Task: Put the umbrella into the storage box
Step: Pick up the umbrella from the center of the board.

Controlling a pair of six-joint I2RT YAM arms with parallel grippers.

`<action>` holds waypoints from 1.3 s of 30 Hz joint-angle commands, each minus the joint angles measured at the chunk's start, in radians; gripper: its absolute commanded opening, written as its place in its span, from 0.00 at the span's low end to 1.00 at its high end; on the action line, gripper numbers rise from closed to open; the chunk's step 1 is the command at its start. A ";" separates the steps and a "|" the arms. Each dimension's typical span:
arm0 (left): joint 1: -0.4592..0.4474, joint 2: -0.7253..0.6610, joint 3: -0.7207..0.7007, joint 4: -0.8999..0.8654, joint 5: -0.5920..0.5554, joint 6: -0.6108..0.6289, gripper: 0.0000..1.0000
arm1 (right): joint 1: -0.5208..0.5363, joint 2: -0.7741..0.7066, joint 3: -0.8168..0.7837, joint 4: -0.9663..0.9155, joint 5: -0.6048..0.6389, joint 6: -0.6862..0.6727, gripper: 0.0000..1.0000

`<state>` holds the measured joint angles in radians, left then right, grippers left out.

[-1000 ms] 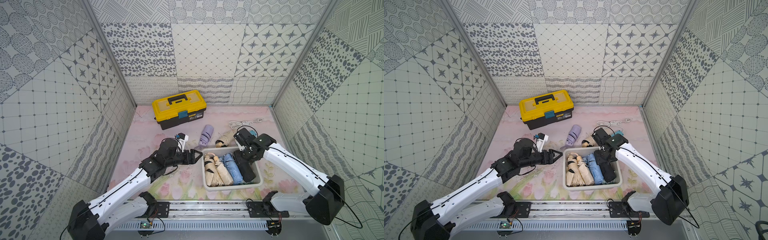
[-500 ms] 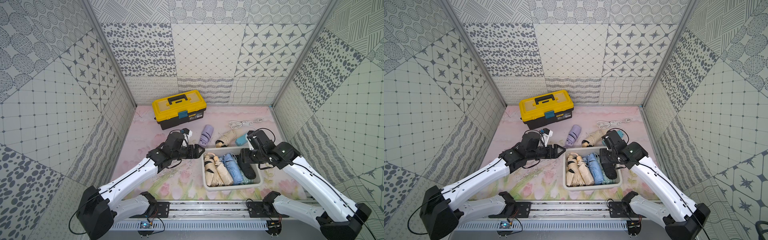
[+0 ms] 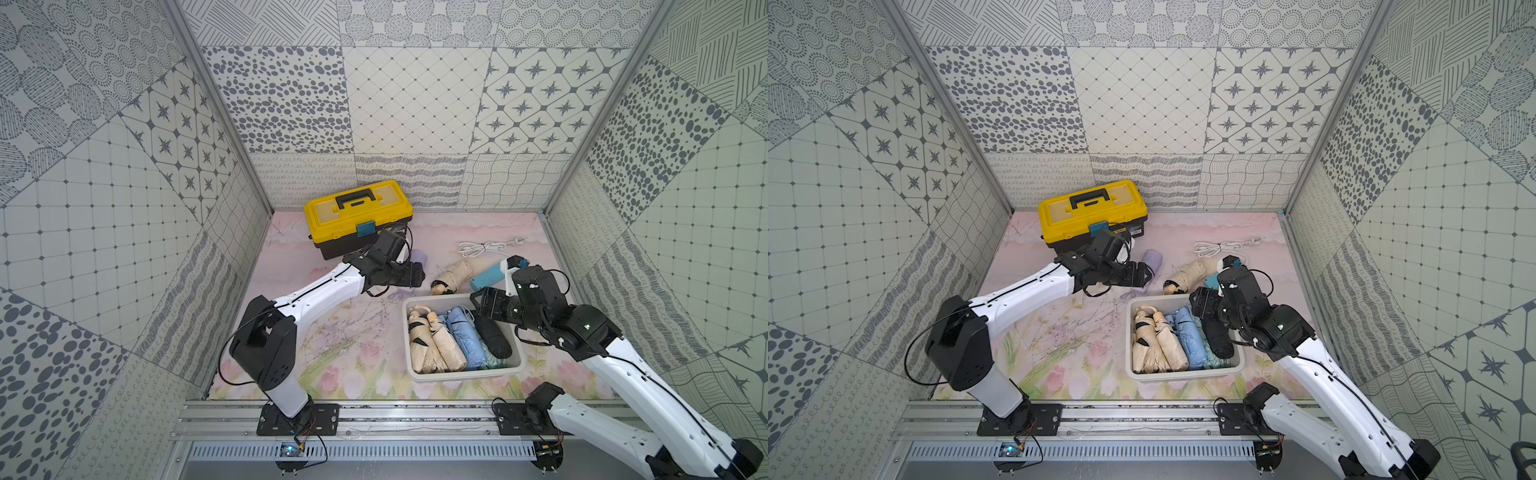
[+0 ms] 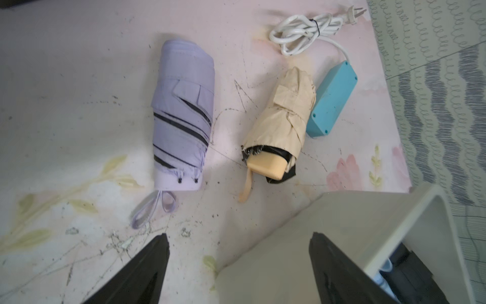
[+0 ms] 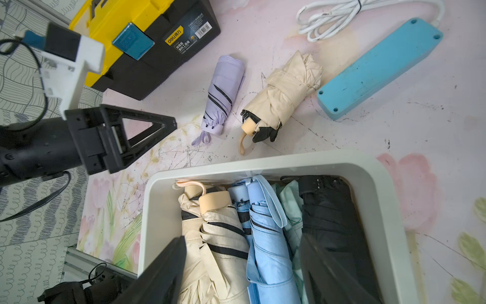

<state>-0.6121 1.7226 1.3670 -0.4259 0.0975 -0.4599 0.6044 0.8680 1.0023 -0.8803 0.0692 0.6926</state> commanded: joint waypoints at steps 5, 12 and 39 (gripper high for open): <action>0.000 0.250 0.239 -0.143 -0.223 0.212 0.91 | 0.000 -0.006 -0.003 0.053 0.047 0.002 0.76; 0.000 0.403 0.372 -0.148 -0.251 0.246 0.94 | -0.001 -0.015 -0.017 0.054 0.042 0.008 0.77; 0.008 0.682 0.611 -0.251 -0.295 0.232 0.74 | -0.001 -0.018 0.004 0.066 0.049 -0.002 0.79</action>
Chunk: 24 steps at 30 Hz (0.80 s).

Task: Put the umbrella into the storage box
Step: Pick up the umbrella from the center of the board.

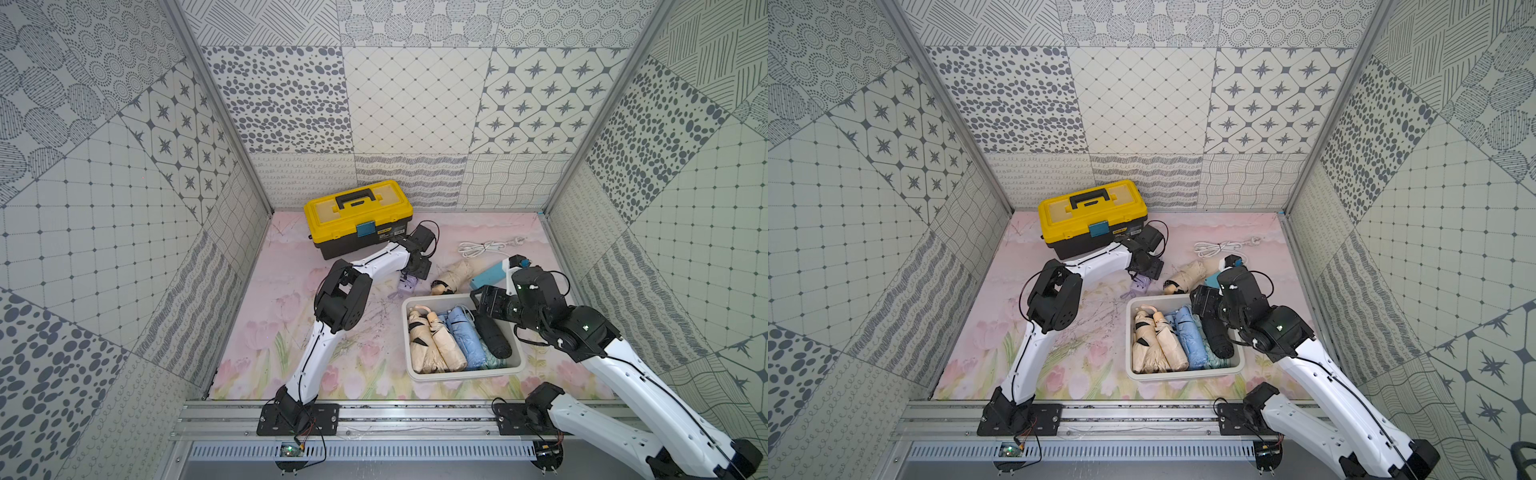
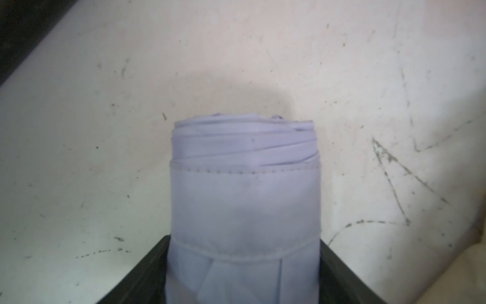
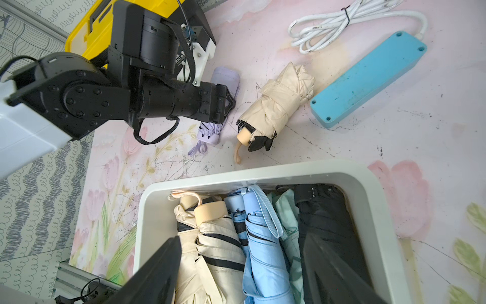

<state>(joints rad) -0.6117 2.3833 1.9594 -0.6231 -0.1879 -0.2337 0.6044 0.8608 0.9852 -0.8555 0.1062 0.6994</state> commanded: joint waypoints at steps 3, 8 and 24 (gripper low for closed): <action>0.016 0.030 0.021 -0.061 0.006 -0.023 0.66 | -0.001 -0.021 0.020 0.042 0.017 -0.008 0.79; 0.028 0.025 0.018 -0.067 0.007 -0.035 0.57 | 0.000 -0.028 0.023 0.044 0.022 -0.012 0.79; 0.043 -0.301 -0.208 0.097 -0.002 -0.004 0.45 | 0.000 -0.027 0.041 0.056 -0.007 -0.009 0.77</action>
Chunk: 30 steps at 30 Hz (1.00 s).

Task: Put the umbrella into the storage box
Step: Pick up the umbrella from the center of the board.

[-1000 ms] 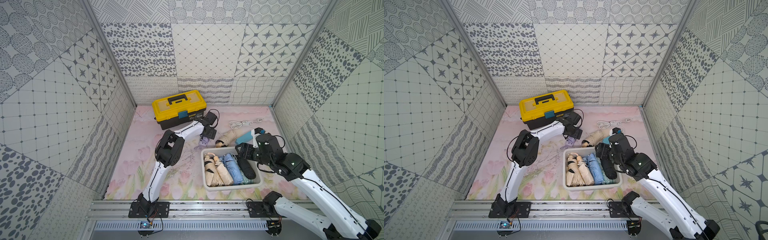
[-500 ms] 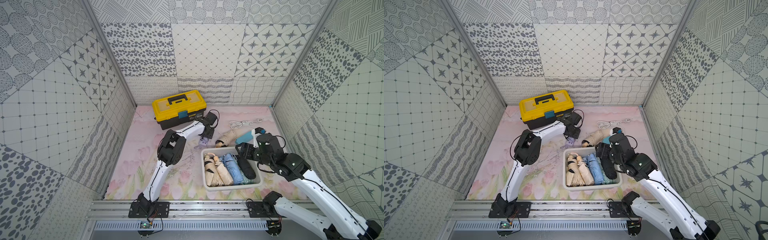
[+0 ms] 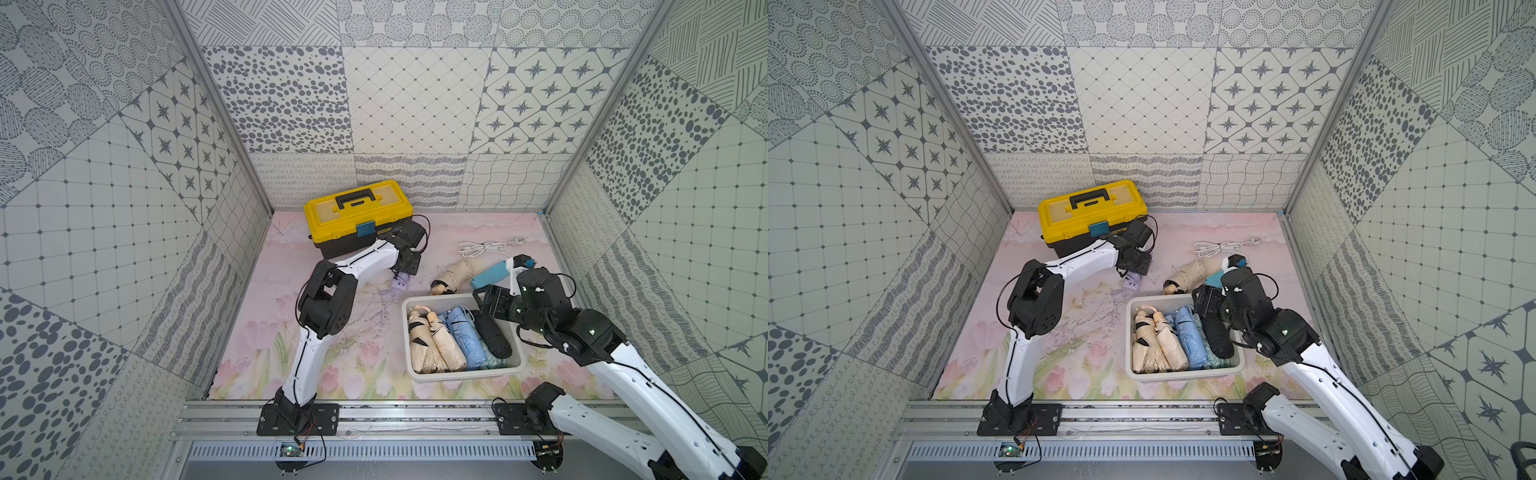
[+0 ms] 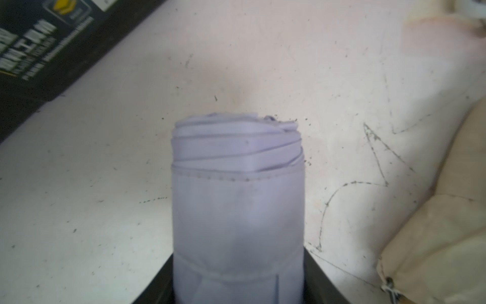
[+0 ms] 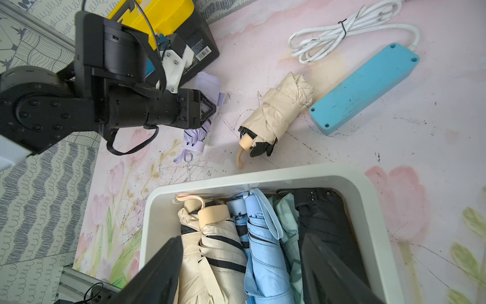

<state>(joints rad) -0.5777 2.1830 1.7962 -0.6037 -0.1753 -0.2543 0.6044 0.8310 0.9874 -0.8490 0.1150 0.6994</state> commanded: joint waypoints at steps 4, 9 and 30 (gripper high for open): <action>0.010 -0.208 -0.105 0.098 0.002 0.037 0.43 | -0.001 0.017 0.047 0.070 -0.056 -0.021 0.77; 0.010 -0.344 -0.197 0.136 0.060 0.062 0.43 | 0.000 0.049 0.058 0.112 -0.117 -0.037 0.77; -0.041 -0.783 -0.573 0.457 0.466 0.392 0.43 | 0.000 0.332 0.237 0.351 -0.366 -0.034 0.82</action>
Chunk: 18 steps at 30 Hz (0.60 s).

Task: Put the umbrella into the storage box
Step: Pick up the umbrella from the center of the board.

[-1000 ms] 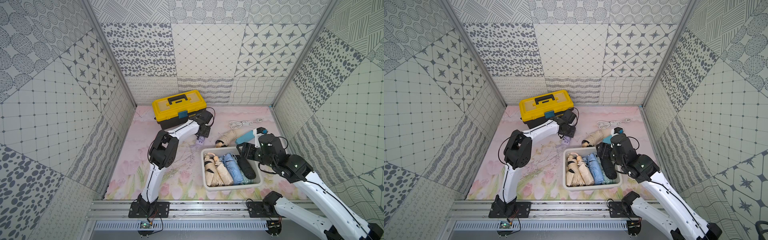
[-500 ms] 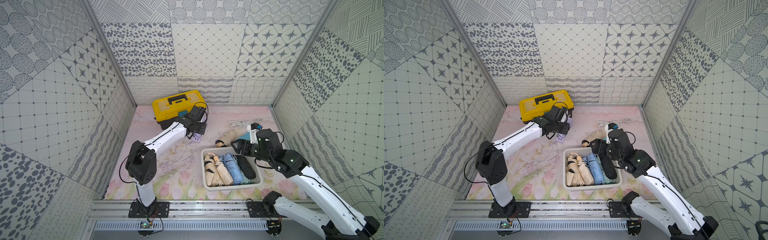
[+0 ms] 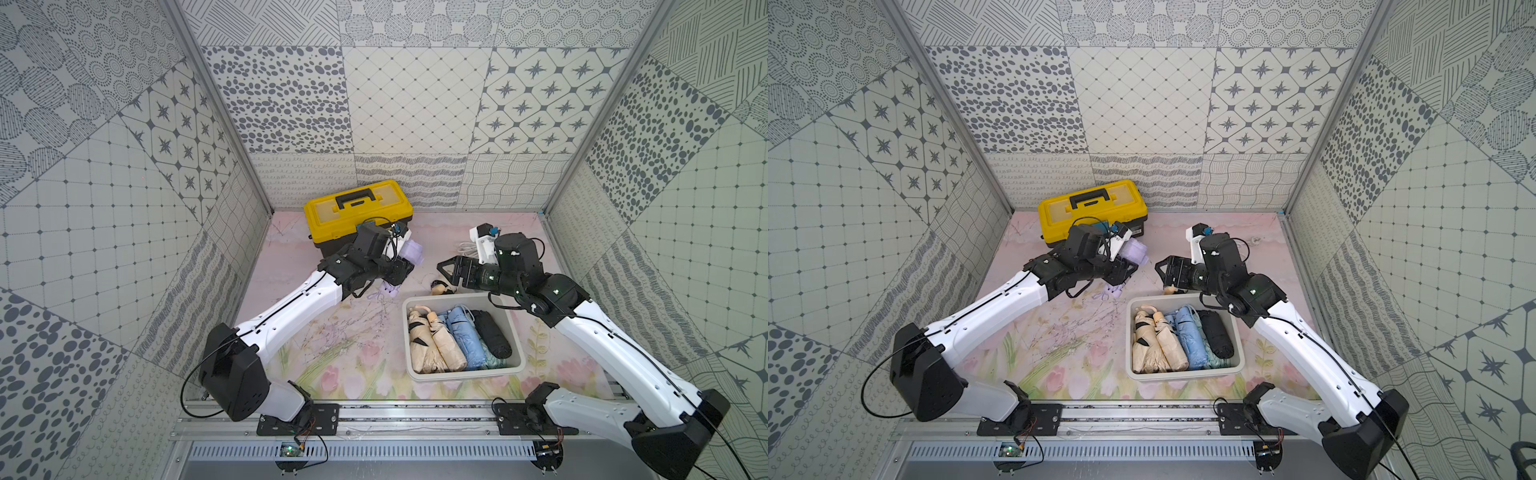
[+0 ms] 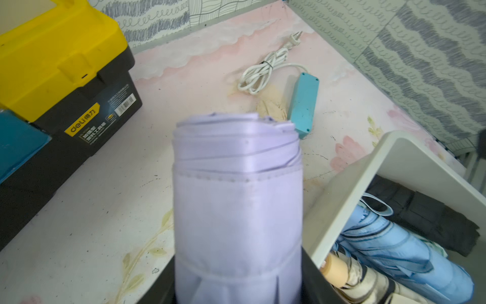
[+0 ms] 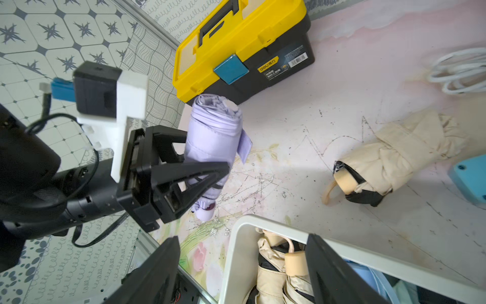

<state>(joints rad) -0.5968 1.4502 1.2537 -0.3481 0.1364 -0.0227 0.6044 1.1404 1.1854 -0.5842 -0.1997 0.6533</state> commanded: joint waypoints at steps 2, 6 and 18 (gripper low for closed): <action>-0.029 -0.064 -0.046 0.226 0.181 0.191 0.43 | -0.001 0.049 0.056 0.093 -0.071 0.011 0.84; -0.034 -0.102 -0.105 0.307 0.226 0.239 0.42 | -0.001 0.074 0.070 0.095 -0.092 0.000 0.86; -0.054 -0.116 -0.132 0.347 0.274 0.339 0.42 | -0.001 0.135 0.052 0.154 -0.253 0.023 0.87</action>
<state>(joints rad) -0.6453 1.3472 1.1179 -0.1581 0.3233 0.2226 0.6044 1.2617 1.2266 -0.4889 -0.4030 0.6697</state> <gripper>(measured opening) 0.516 0.872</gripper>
